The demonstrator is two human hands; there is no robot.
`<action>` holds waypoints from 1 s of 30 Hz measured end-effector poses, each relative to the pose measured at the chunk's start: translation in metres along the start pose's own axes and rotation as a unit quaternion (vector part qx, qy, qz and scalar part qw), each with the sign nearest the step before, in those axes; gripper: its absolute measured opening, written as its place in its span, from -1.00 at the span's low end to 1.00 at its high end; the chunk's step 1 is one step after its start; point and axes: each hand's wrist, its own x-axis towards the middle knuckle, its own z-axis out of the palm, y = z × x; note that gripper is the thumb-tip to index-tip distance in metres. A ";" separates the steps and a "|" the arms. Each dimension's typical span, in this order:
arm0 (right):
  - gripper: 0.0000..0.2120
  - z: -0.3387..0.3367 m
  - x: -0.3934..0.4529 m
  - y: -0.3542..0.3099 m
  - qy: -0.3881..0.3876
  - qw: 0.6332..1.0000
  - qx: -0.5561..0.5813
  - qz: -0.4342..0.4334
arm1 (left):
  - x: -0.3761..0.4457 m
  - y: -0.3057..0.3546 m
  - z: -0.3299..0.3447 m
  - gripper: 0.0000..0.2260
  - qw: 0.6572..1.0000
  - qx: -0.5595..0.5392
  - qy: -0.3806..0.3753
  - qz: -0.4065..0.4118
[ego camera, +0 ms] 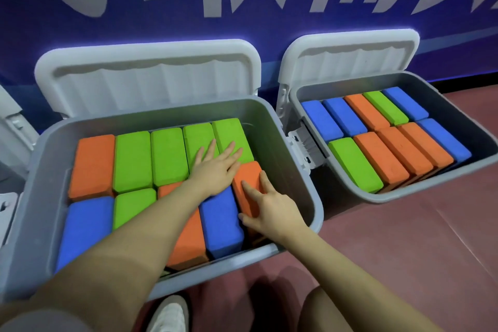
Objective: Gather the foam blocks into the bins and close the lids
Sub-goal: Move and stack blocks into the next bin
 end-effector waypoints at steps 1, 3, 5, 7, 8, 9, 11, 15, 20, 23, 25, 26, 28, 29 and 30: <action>-0.29 0.000 -0.001 0.000 0.003 1.000 0.000 0.000 | 0.000 -0.003 0.000 -0.56 1.000 0.000 -0.009 0.008; -0.29 0.000 -0.002 -0.001 0.007 1.000 -0.003 0.002 | 0.000 -0.006 -0.001 -0.56 1.000 0.007 -0.021 0.021; -0.29 0.000 -0.001 -0.003 0.002 1.000 -0.006 0.004 | -0.001 -0.008 -0.003 -0.55 0.999 0.012 -0.031 0.026; -0.30 -0.001 -0.001 -0.005 -0.001 1.000 -0.005 0.006 | -0.001 -0.007 -0.007 -0.54 0.999 0.023 -0.042 0.024; -0.30 0.000 -0.001 -0.006 -0.002 1.000 -0.003 0.008 | -0.001 -0.006 -0.008 -0.54 0.998 0.031 -0.048 0.020; -0.30 0.000 -0.002 -0.006 -0.004 1.000 -0.002 0.010 | -0.003 -0.004 -0.008 -0.54 0.998 0.039 -0.053 0.014; -0.33 0.000 -0.003 -0.007 -0.011 1.000 -0.006 0.017 | -0.007 0.001 -0.004 -0.54 0.996 0.064 -0.054 -0.004; -0.50 -0.003 -0.005 -0.005 0.037 0.999 -0.021 0.019 | -0.010 0.001 0.000 -0.54 0.996 0.072 -0.043 -0.017; -0.46 0.001 0.012 -0.002 0.146 0.989 -0.031 0.016 | -0.017 -0.014 0.000 -0.48 0.999 0.016 0.022 -0.017; -0.48 0.001 0.039 -0.002 0.181 0.983 0.014 0.000 | -0.028 -0.026 0.008 -0.44 0.993 0.022 0.071 -0.096; -0.49 0.002 0.058 -0.001 0.150 0.988 0.040 -0.025 | -0.031 -0.030 0.014 -0.44 0.992 0.034 0.062 -0.106; -0.48 0.004 0.066 0.000 0.132 0.990 0.042 -0.039 | -0.032 -0.030 0.016 -0.45 0.991 0.042 0.066 -0.106; -0.46 0.011 0.078 0.003 0.107 0.991 0.056 -0.049 | -0.033 -0.030 0.022 -0.43 0.989 0.058 0.092 -0.105; -0.44 0.014 0.080 0.004 0.102 0.992 0.058 -0.048 | -0.032 -0.030 0.025 -0.41 0.987 0.065 0.102 -0.106; -0.41 0.017 0.082 0.005 0.103 0.992 0.052 -0.049 | -0.032 -0.029 0.027 -0.38 0.986 0.069 0.109 -0.107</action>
